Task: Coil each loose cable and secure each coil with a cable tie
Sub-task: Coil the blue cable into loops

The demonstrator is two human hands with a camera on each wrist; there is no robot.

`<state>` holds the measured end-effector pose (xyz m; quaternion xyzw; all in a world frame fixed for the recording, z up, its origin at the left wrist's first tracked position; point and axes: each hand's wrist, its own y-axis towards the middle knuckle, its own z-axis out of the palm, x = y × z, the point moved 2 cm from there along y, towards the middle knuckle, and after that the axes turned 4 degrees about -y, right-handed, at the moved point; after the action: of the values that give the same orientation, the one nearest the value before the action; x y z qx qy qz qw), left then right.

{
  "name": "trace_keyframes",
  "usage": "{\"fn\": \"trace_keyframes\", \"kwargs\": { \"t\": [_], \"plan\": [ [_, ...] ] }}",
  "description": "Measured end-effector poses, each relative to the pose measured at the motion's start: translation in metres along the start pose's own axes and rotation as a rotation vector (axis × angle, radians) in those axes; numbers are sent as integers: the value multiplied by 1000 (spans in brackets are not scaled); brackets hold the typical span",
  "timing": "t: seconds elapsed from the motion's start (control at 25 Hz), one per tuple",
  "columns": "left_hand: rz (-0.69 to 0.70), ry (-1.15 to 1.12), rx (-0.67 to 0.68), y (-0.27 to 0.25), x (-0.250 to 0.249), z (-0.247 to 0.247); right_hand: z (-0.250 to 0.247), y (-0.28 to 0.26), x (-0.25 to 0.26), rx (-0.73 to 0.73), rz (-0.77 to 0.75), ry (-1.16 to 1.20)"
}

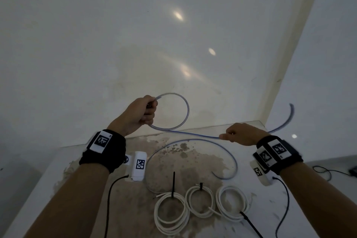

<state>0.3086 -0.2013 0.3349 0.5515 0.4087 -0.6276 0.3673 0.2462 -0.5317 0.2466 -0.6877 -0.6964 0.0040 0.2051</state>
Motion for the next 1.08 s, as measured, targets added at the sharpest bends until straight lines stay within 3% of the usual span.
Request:
{"fn": "trace_keyframes", "kwargs": {
  "t": [0.08,0.2,0.44,0.52,0.64,0.76,0.84,0.96,1.08],
  "plan": [
    [-2,-163,-5,-2,0,2,5,0,-4,15,13,5],
    [39,-317,-8,-1,-5,3,32,0,-4,147,-5,-39],
    [105,-414,-35,-4,-5,-8,66,-6,-13,220,-4,45],
    [72,-371,-16,-6,-1,-7,65,-4,-19,194,42,37],
    [14,-149,13,-4,4,-1,49,1,-21,-33,153,86],
    [32,117,3,-1,15,4,23,-4,0,-297,197,568],
    [42,174,-14,0,27,11,8,-12,31,-346,153,976],
    [10,84,-50,1,45,24,-3,-23,86,-343,43,1493],
    [-50,-95,-57,0,51,34,2,-35,129,-335,-152,1522]
  ]
}}
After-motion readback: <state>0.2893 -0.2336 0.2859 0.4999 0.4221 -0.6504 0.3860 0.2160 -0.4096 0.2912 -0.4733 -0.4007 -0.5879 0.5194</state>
